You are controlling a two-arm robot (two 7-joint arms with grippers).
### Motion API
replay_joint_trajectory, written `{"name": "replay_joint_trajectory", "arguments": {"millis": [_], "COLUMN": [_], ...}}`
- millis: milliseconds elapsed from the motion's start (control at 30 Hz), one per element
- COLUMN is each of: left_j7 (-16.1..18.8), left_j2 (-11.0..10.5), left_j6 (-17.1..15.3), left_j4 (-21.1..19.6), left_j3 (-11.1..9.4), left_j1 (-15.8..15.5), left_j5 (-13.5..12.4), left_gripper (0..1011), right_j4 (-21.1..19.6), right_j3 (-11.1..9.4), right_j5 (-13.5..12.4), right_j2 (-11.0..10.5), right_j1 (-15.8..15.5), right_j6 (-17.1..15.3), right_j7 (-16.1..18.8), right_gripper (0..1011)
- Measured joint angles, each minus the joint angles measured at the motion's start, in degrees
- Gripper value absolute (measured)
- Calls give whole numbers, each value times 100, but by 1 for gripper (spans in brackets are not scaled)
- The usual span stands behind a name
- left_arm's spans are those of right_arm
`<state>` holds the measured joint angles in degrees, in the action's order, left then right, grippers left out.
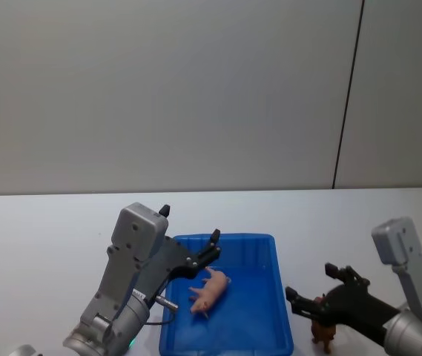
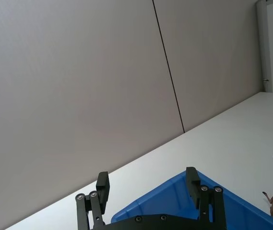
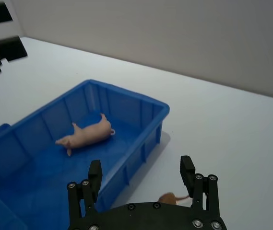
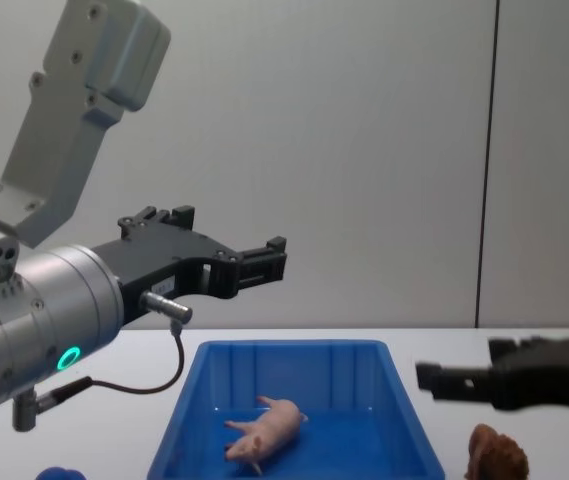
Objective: Pick up the two dolls from the table and place them into the box.
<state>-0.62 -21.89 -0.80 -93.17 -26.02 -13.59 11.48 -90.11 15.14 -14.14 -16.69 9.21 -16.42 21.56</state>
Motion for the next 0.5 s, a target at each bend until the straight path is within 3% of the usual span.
{"name": "replay_joint_trajectory", "arguments": {"millis": [500], "left_j7": [0], "left_j2": [0], "left_j6": [0], "left_j4": [0], "left_j3": [0], "left_j1": [0], "left_j5": [0], "left_gripper": [1001], "right_j4": [268], "right_j3": [77], "right_j5": [137], "right_j2": [-19], "right_j1": [-146], "right_j6": [-202], "right_j7": [-226], "right_gripper": [1001]}}
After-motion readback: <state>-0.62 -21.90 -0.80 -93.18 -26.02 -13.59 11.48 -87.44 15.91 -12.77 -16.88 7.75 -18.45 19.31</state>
